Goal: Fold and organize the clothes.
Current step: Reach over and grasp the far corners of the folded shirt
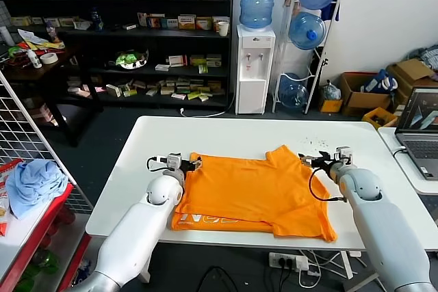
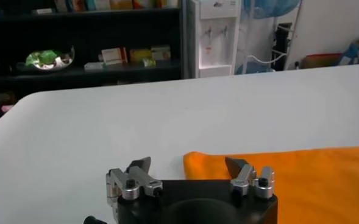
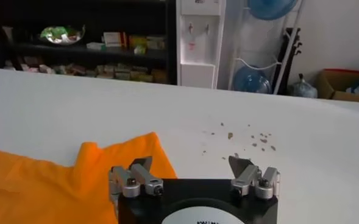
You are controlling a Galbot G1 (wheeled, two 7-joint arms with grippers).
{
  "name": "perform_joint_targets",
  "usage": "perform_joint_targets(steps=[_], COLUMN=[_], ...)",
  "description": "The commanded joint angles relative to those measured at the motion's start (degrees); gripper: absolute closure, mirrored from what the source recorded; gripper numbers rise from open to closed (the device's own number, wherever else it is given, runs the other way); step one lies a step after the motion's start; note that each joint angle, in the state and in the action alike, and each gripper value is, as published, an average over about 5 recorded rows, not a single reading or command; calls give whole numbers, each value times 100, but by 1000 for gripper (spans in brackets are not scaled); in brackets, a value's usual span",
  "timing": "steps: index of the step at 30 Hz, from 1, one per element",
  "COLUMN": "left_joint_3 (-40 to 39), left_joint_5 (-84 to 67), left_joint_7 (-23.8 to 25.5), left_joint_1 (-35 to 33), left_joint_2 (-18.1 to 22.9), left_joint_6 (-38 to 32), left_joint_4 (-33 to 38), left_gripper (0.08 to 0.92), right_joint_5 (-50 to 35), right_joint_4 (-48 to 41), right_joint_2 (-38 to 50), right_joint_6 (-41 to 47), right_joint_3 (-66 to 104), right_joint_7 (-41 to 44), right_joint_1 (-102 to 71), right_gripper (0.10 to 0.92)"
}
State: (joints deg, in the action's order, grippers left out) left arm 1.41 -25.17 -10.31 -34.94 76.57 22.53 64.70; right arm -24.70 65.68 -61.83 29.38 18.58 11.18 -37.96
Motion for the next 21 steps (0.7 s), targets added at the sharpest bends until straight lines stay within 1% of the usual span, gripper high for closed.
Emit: perform_joint_targets(steps=[1, 8, 11, 14, 16, 21], left_joint_3=[-13, 24, 48, 54, 62, 62], left_joint_5=[119, 182, 213, 233, 238, 237], left_joint_7=[69, 97, 118, 122, 125, 159], left_joint_1=[332, 289, 246, 200, 167, 20], left_joint_2=[179, 178, 174, 155, 137, 62], left_joint_6=[1, -24, -67, -109, -123, -149], left_joint_4=[-616, -660, -672, -655, -637, -528], left_gripper=[177, 177, 177, 185, 218, 362], right_joint_5=[233, 270, 300, 320, 318, 324], right_joint_4=[-727, -793, -823, -849, -867, -964], right_joint_2=[-299, -432, -487, -548, -578, -644], right_joint_6=[-57, -121, -169, -184, -171, -131], right_joint_3=[-101, -184, -214, -219, -220, -209], right_joint_7=[124, 183, 191, 164, 134, 2], right_joint_1=[363, 342, 358, 375, 377, 374], right_gripper=[203, 203, 224, 294, 354, 502])
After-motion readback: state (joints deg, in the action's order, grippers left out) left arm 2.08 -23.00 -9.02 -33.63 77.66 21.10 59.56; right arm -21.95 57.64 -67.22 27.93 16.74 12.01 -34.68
